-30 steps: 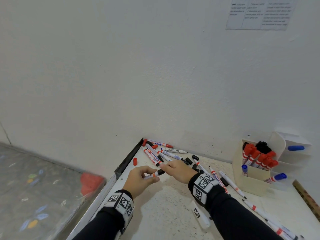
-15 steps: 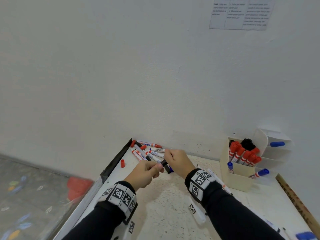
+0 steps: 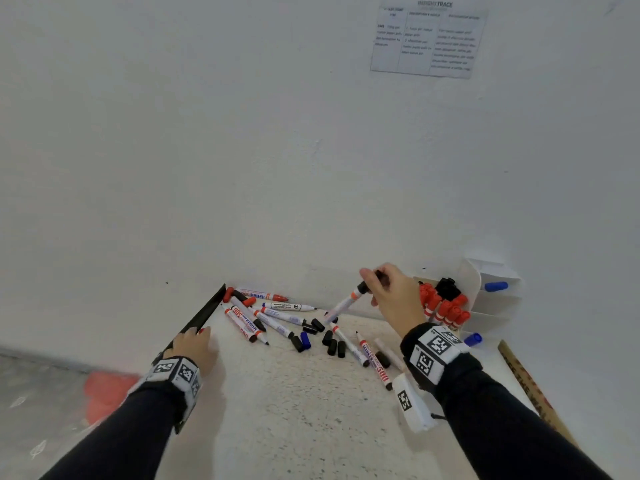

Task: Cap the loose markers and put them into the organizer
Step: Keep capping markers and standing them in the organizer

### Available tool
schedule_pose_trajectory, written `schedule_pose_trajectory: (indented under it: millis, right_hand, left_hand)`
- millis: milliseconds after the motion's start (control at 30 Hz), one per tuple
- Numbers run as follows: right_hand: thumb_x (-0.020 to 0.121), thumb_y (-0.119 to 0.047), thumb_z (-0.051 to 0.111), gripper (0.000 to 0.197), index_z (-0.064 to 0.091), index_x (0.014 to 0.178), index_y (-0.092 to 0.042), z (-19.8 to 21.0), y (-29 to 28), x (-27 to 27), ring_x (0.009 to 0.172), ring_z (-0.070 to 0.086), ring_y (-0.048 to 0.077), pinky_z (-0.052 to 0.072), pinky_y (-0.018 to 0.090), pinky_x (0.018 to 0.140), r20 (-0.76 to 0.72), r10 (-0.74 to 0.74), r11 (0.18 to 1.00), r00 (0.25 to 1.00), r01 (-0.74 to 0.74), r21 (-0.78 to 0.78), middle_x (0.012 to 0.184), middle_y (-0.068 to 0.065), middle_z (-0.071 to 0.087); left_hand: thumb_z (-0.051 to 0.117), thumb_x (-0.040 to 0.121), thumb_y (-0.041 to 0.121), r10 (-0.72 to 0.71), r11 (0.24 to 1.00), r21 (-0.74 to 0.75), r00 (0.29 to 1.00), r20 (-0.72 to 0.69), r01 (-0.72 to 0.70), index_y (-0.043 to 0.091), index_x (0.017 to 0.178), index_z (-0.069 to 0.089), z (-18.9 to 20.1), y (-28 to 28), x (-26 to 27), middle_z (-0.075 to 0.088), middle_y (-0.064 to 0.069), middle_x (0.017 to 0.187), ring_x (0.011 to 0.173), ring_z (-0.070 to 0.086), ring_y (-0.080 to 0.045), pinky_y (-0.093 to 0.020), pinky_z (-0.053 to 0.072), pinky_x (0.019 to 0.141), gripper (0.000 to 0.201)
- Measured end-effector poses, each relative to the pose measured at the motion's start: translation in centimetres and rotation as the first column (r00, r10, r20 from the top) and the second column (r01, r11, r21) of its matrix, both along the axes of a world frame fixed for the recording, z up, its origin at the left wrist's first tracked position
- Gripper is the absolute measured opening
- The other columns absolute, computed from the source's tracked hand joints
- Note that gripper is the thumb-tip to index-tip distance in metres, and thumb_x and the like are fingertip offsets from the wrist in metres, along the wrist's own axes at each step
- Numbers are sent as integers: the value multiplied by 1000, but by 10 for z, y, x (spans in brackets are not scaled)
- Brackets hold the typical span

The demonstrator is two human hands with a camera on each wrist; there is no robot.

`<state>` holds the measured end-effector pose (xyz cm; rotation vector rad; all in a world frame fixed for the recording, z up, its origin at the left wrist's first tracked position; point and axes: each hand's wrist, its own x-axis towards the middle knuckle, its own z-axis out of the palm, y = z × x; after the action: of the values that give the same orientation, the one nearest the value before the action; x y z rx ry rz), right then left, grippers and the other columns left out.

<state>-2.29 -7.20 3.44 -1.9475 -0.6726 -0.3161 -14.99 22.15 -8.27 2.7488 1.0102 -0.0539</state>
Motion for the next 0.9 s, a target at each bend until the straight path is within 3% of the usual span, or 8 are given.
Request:
schedule_pose_trajectory:
  millis: [133, 267, 433, 500, 633, 733, 833, 900]
  right_hand:
    - [94, -30, 48, 19, 53, 88, -13, 26, -43, 14, 44, 53, 1, 41, 11, 46, 65, -181, 975, 981, 170, 142, 63, -1, 58]
    - [97, -25, 43, 17, 50, 94, -10, 52, -92, 30, 67, 53, 21, 39, 24, 60, 193, -365, 912, 911, 309, 269, 78, 5, 58]
    - [98, -21, 41, 23, 52, 100, 0, 55, -149, 38, 76, 51, 23, 35, 22, 64, 287, -455, 890, 843, 424, 167, 85, 10, 53]
    - [96, -17, 43, 19, 53, 99, 0, 43, -159, 36, 79, 51, 19, 33, 20, 70, 299, -466, 884, 833, 456, 108, 90, 11, 53]
    - [94, -5, 46, 12, 57, 96, -1, 9, -164, 32, 76, 52, -6, 36, 3, 71, 317, -455, 886, 832, 459, 66, 98, 8, 42]
    - [93, -7, 48, 17, 61, 102, -1, -17, -166, 41, 81, 51, 16, 44, 29, 85, 246, -489, 867, 837, 497, 34, 102, 10, 42]
    - [91, -4, 51, 19, 57, 109, 1, -30, -167, 50, 85, 51, 19, 41, 29, 83, 175, -497, 864, 850, 503, 12, 104, 14, 50]
    - [89, -2, 54, 17, 54, 106, -1, -33, -165, 53, 84, 53, 19, 42, 30, 79, 120, -501, 864, 857, 503, 20, 97, 9, 55]
  left_hand:
    - [48, 91, 17, 26, 998, -61, 995, 101, -20, 14, 133, 40, -6, 5, 6, 43, -10, 134, 121, 46, -28, -36, 40, 102, 43]
    - [51, 91, 16, -19, 998, -59, 992, 128, 26, 13, 120, 51, -7, -1, 10, 53, -8, 124, 114, 52, -23, -29, 41, 98, 30]
    - [43, 92, 10, -19, 999, -32, 992, 126, 23, 15, 108, 56, -8, -9, 11, 55, -7, 118, 105, 54, -21, -27, 41, 92, 21]
    - [42, 93, 11, -10, 999, -33, 991, 135, 15, 15, 113, 56, -7, -10, 11, 54, -7, 122, 109, 53, -21, -28, 40, 94, 24]
    - [41, 94, 18, -6, 999, -42, 993, 119, 11, 22, 128, 51, -8, -14, 9, 47, -3, 130, 116, 50, -20, -30, 40, 100, 35]
    - [46, 92, 27, -36, 999, -4, 993, 112, 36, 31, 130, 50, -6, -16, 5, 39, 0, 136, 119, 47, -19, -31, 41, 100, 38]
    - [42, 94, 24, -116, 993, 13, 991, 63, 115, 31, 133, 43, -6, -13, 4, 19, 2, 154, 138, 28, -18, -33, 29, 112, 39]
    - [42, 95, 23, -150, 988, -12, 986, 73, 151, 28, 131, 46, -6, -10, 4, 24, 2, 153, 138, 30, -16, -31, 28, 113, 37]
